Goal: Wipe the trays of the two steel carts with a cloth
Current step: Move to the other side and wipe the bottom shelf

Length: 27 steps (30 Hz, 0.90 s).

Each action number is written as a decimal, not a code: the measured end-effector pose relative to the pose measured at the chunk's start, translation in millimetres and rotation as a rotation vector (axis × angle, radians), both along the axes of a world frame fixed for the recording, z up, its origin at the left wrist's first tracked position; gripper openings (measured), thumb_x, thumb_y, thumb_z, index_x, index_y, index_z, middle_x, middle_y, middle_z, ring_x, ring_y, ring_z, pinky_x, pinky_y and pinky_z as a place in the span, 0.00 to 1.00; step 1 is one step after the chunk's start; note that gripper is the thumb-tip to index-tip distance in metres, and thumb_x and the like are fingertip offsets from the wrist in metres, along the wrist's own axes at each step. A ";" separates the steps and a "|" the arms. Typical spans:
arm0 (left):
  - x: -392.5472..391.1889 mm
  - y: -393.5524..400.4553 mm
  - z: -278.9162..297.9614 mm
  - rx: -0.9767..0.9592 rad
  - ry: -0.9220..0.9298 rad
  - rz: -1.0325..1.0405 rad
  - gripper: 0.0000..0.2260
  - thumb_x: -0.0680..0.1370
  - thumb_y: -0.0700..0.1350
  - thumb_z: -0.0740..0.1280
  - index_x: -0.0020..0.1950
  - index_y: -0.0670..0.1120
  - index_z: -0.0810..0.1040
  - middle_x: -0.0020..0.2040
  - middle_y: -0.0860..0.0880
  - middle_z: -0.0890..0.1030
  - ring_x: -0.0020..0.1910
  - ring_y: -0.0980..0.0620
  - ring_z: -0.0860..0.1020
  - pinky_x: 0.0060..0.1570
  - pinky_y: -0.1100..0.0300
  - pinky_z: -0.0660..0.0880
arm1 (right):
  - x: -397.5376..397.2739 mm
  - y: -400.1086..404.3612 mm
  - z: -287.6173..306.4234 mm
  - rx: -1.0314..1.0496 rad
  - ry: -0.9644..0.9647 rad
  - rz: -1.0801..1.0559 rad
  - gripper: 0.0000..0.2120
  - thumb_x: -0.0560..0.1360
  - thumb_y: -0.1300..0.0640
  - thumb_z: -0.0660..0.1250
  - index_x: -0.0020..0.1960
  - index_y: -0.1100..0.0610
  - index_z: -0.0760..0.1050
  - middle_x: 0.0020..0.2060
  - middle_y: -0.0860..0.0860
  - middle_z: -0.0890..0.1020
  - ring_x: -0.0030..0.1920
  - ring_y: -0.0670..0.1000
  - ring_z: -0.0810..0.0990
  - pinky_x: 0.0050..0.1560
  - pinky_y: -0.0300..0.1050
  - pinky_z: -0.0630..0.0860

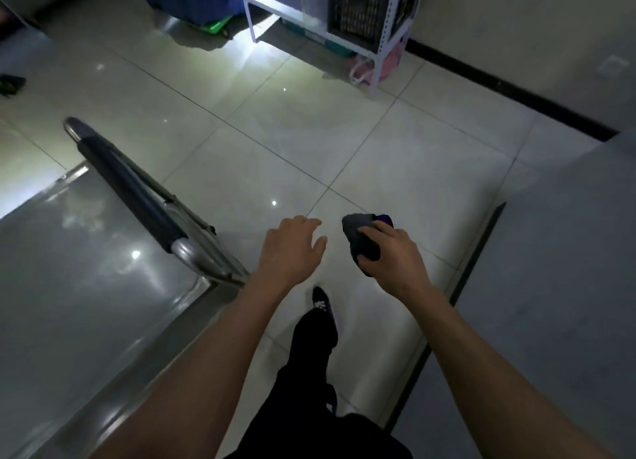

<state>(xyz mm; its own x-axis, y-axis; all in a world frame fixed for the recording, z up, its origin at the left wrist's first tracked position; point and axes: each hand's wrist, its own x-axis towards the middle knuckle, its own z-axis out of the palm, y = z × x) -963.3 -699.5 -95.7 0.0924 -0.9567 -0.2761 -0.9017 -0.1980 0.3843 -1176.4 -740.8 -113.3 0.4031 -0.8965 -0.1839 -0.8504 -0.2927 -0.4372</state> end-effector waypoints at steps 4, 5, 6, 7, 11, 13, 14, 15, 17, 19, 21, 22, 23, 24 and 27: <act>25.8 -73.9 -4.2 -0.032 0.028 0.081 0.21 0.83 0.57 0.58 0.74 0.51 0.70 0.68 0.48 0.76 0.66 0.46 0.73 0.64 0.49 0.67 | 35.2 -79.0 4.3 -0.020 0.001 0.053 0.25 0.74 0.51 0.71 0.70 0.51 0.73 0.67 0.51 0.75 0.59 0.59 0.75 0.54 0.55 0.76; 33.0 -92.5 -3.4 -0.033 0.030 0.096 0.21 0.83 0.57 0.58 0.74 0.51 0.71 0.68 0.48 0.77 0.66 0.46 0.73 0.63 0.50 0.67 | 43.9 -97.3 7.0 -0.012 0.002 0.057 0.25 0.74 0.52 0.72 0.70 0.52 0.73 0.67 0.51 0.75 0.59 0.59 0.75 0.54 0.56 0.76; 41.1 -110.0 -1.7 -0.039 0.032 0.116 0.21 0.83 0.56 0.58 0.73 0.51 0.71 0.67 0.48 0.77 0.65 0.46 0.73 0.62 0.50 0.67 | 52.8 -115.1 10.8 -0.002 0.005 0.071 0.26 0.74 0.52 0.72 0.71 0.52 0.73 0.67 0.51 0.76 0.59 0.59 0.75 0.54 0.56 0.76; 49.2 -125.2 0.7 -0.042 0.034 0.131 0.20 0.83 0.56 0.58 0.73 0.51 0.72 0.66 0.48 0.77 0.65 0.46 0.74 0.61 0.50 0.68 | 61.4 -131.0 15.3 0.006 0.012 0.094 0.26 0.74 0.51 0.72 0.71 0.52 0.73 0.67 0.51 0.76 0.59 0.59 0.75 0.54 0.55 0.76; 89.0 -170.8 14.1 -0.021 0.025 0.182 0.20 0.83 0.56 0.58 0.73 0.51 0.72 0.67 0.48 0.77 0.65 0.45 0.74 0.61 0.50 0.68 | 94.0 -190.9 36.4 0.000 0.035 0.162 0.24 0.74 0.51 0.71 0.70 0.52 0.74 0.64 0.49 0.77 0.57 0.58 0.75 0.53 0.54 0.76; 111.7 -184.2 18.2 -0.023 0.014 0.228 0.20 0.83 0.56 0.58 0.73 0.51 0.72 0.67 0.48 0.77 0.65 0.45 0.74 0.62 0.49 0.68 | 114.3 -219.5 44.7 -0.003 0.040 0.201 0.24 0.75 0.51 0.70 0.70 0.52 0.74 0.63 0.49 0.77 0.57 0.58 0.75 0.53 0.54 0.76; 123.4 -190.8 19.5 -0.018 0.004 0.251 0.20 0.83 0.56 0.58 0.73 0.51 0.72 0.67 0.48 0.77 0.65 0.45 0.74 0.61 0.49 0.69 | 125.8 -234.3 47.8 -0.005 0.038 0.222 0.24 0.75 0.52 0.70 0.70 0.52 0.74 0.63 0.49 0.77 0.58 0.57 0.75 0.54 0.54 0.76; 135.4 -197.6 19.8 -0.010 0.000 0.278 0.20 0.83 0.56 0.58 0.73 0.52 0.72 0.67 0.48 0.77 0.65 0.45 0.74 0.61 0.49 0.69 | 138.2 -249.0 50.1 -0.003 0.033 0.240 0.24 0.75 0.52 0.70 0.70 0.52 0.74 0.63 0.48 0.77 0.58 0.57 0.75 0.55 0.54 0.76; 157.2 -210.1 17.8 -0.002 0.016 0.334 0.20 0.83 0.56 0.58 0.73 0.52 0.71 0.67 0.48 0.77 0.65 0.46 0.74 0.62 0.50 0.69 | 163.8 -276.4 52.0 0.011 0.013 0.286 0.24 0.74 0.52 0.70 0.70 0.51 0.73 0.64 0.48 0.77 0.58 0.57 0.75 0.56 0.55 0.76; 177.3 -224.6 14.8 -0.005 0.032 0.386 0.20 0.83 0.56 0.58 0.73 0.52 0.71 0.67 0.49 0.77 0.66 0.46 0.73 0.63 0.50 0.69 | 191.5 -303.7 51.0 0.022 -0.011 0.340 0.25 0.74 0.52 0.71 0.70 0.51 0.73 0.64 0.47 0.76 0.57 0.56 0.76 0.55 0.55 0.77; 199.1 -243.8 11.3 0.004 0.022 0.428 0.20 0.83 0.57 0.58 0.73 0.52 0.71 0.68 0.49 0.76 0.66 0.46 0.74 0.63 0.49 0.69 | 220.8 -332.7 48.1 0.018 -0.027 0.394 0.25 0.73 0.52 0.71 0.69 0.50 0.74 0.63 0.47 0.77 0.56 0.56 0.76 0.53 0.55 0.78; 211.2 -255.1 9.4 0.013 0.009 0.444 0.20 0.83 0.57 0.58 0.73 0.52 0.72 0.67 0.48 0.76 0.65 0.46 0.74 0.62 0.49 0.69 | 235.7 -348.5 46.2 0.014 -0.031 0.416 0.24 0.73 0.51 0.71 0.69 0.50 0.74 0.63 0.47 0.77 0.56 0.56 0.77 0.53 0.55 0.78; 224.2 -267.7 8.0 0.022 -0.004 0.457 0.20 0.83 0.57 0.58 0.73 0.52 0.72 0.67 0.48 0.77 0.65 0.46 0.74 0.62 0.49 0.69 | 250.8 -364.9 43.8 0.009 -0.035 0.438 0.24 0.73 0.51 0.71 0.68 0.50 0.74 0.63 0.47 0.77 0.56 0.56 0.77 0.54 0.55 0.78; 237.2 -281.0 7.4 0.030 -0.016 0.473 0.20 0.83 0.57 0.58 0.72 0.53 0.72 0.67 0.48 0.77 0.65 0.46 0.74 0.62 0.49 0.69 | 265.8 -381.7 41.2 0.004 -0.038 0.465 0.24 0.73 0.51 0.71 0.68 0.50 0.74 0.63 0.48 0.77 0.56 0.56 0.77 0.54 0.55 0.78; 275.8 -318.8 10.3 0.052 -0.066 0.539 0.20 0.83 0.57 0.57 0.73 0.53 0.71 0.67 0.49 0.76 0.65 0.46 0.74 0.61 0.49 0.68 | 314.0 -430.4 35.3 0.011 -0.054 0.555 0.24 0.73 0.50 0.70 0.68 0.50 0.74 0.64 0.48 0.77 0.57 0.56 0.76 0.54 0.56 0.78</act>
<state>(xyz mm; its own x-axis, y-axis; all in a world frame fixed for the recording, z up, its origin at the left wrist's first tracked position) -687.5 -1018.3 -85.4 0.5849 -0.7542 -0.2983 -0.6891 -0.6561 0.3076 -862.4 -1171.3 -78.0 0.8234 -0.5449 -0.1584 -0.5462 -0.6854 -0.4816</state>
